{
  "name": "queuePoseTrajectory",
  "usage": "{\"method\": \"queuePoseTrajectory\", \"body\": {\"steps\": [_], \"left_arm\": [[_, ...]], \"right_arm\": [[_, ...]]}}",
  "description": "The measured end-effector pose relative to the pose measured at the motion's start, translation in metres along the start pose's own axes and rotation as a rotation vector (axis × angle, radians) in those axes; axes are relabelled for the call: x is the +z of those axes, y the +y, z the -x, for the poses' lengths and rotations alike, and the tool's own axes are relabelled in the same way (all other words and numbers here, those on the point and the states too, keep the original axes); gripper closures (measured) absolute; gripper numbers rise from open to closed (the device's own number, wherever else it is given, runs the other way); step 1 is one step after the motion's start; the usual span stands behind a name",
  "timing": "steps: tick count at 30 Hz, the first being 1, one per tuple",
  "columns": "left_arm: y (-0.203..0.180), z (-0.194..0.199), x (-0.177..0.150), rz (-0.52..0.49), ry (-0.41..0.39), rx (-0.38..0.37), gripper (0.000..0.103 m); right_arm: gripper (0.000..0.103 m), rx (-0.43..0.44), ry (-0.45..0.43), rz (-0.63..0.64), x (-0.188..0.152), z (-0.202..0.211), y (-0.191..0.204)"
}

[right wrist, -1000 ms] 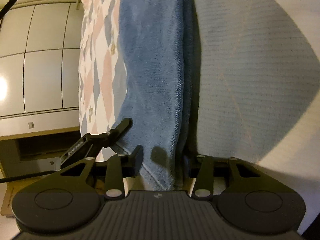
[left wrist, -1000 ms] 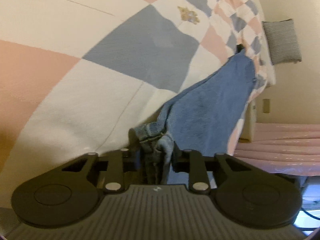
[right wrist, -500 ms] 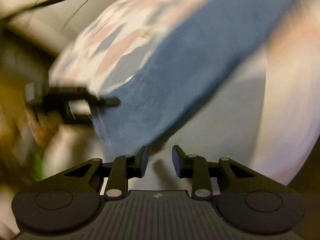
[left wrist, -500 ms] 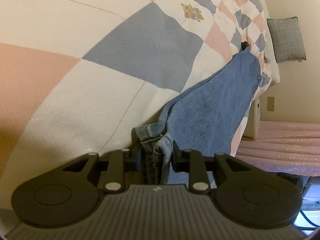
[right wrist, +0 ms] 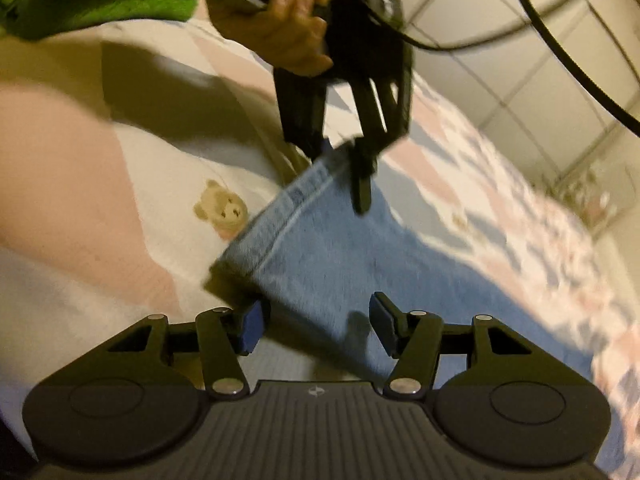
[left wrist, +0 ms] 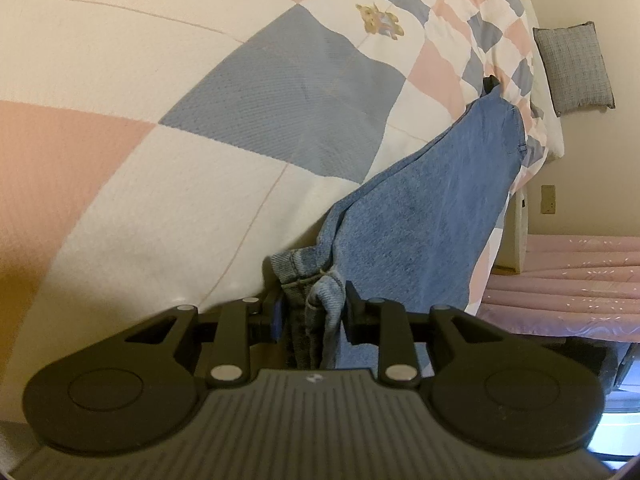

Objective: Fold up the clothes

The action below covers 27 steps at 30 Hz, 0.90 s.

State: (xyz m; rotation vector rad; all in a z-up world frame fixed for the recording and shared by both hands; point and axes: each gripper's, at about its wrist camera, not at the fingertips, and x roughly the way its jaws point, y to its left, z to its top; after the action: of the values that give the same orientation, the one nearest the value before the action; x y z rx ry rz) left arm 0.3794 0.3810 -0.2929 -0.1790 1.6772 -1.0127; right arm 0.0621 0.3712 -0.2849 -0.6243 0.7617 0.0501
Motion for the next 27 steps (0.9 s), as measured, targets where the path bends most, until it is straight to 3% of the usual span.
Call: {"method": "queuePoseTrajectory", "body": {"steps": [6, 8, 16, 21, 27], "left_arm": [[-0.005, 0.003, -0.002, -0.008, -0.017, 0.017, 0.082], [-0.013, 0.007, -0.003, -0.033, -0.026, 0.024, 0.084], [-0.057, 0.022, -0.003, -0.038, -0.102, 0.007, 0.086], [-0.101, 0.017, 0.004, -0.030, -0.153, 0.010, 0.085], [-0.159, -0.026, 0.028, -0.002, -0.192, 0.041, 0.085]], "right_arm": [[0.072, 0.064, -0.029, -0.067, 0.002, -0.007, -0.013], [0.076, 0.091, -0.041, -0.130, 0.000, 0.000, -0.023], [0.082, 0.273, -0.105, -0.505, -0.014, 0.019, -0.093], [0.087, 0.333, -0.142, -0.722, -0.038, 0.032, -0.144], [0.090, 0.339, -0.148, -1.009, -0.106, 0.035, -0.220]]}}
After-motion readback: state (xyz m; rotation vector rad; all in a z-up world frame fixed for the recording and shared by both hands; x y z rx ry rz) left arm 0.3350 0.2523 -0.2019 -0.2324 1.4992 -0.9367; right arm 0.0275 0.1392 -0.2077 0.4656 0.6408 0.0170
